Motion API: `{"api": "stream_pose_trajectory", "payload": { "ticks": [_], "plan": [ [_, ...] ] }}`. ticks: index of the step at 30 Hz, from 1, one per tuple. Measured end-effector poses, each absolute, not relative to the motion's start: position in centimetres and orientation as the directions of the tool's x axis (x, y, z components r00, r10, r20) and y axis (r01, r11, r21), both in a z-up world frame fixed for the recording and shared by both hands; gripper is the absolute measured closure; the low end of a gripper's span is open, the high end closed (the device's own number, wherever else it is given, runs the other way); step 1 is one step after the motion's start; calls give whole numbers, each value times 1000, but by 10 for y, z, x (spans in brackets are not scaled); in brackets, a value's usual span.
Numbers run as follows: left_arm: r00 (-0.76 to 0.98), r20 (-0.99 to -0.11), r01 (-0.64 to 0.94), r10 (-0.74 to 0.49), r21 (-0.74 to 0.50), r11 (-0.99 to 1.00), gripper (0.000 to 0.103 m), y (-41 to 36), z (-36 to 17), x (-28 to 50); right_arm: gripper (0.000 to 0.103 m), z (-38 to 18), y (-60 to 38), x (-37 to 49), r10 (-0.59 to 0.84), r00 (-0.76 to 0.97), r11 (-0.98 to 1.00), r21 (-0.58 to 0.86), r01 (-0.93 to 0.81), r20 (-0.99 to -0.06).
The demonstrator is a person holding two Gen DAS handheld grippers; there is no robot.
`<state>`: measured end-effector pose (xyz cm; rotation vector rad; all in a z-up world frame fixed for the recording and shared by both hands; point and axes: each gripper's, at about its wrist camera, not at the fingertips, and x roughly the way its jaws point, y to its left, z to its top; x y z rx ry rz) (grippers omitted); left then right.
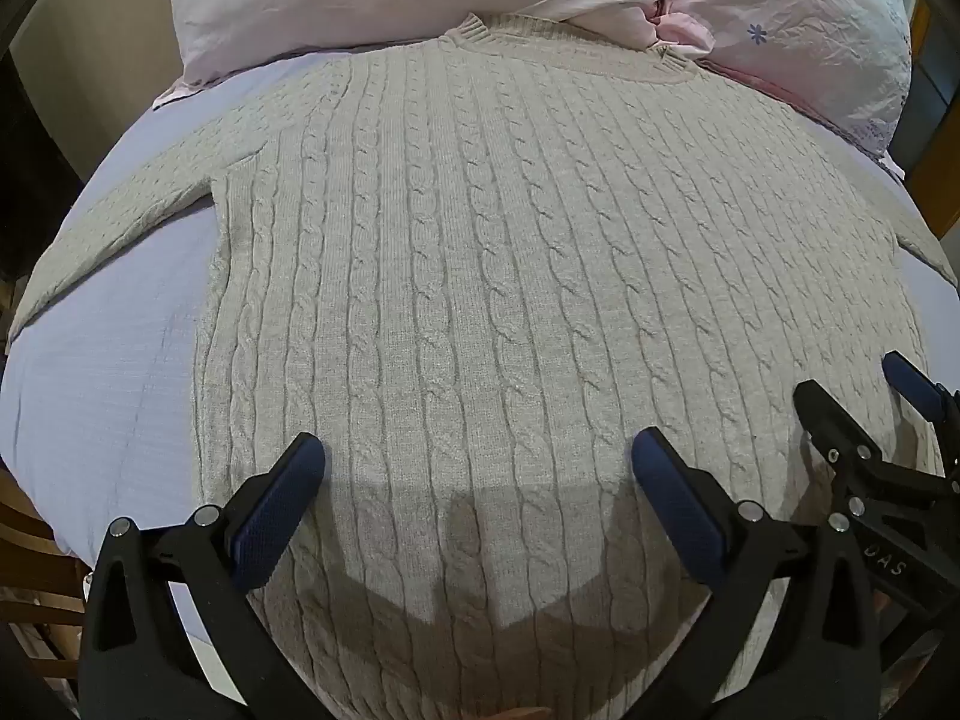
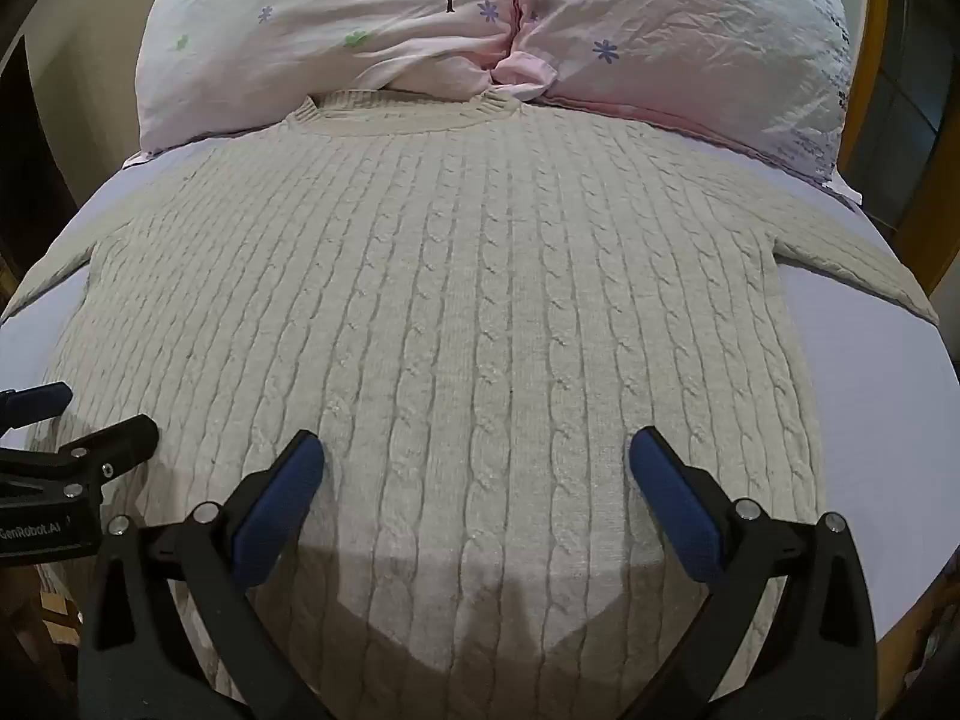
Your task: Fold small clothes
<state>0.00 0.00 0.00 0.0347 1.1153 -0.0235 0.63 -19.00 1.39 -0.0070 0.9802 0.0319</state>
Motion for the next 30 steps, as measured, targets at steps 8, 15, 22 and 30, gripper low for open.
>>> {"api": "stream_pose_trajectory", "payload": {
  "ticks": [8, 15, 22, 30],
  "plan": [
    [441, -897, 36, -1, 17, 999, 1, 0, 0, 0, 2, 14, -191, 7, 24, 558, 999, 7, -32, -830],
    [443, -897, 36, -1, 17, 999, 1, 0, 0, 0, 2, 14, -192, 7, 24, 557, 1000, 8, -30, -830],
    [443, -896, 36, 0, 17, 999, 1, 0, 0, 0, 2, 14, -192, 7, 24, 557, 1000, 9, -30, -830],
    [444, -896, 36, 0, 18, 999, 1, 0, 0, 0, 2, 14, -192, 7, 24, 558, 1000, 9, -29, -830]
  ]
}}
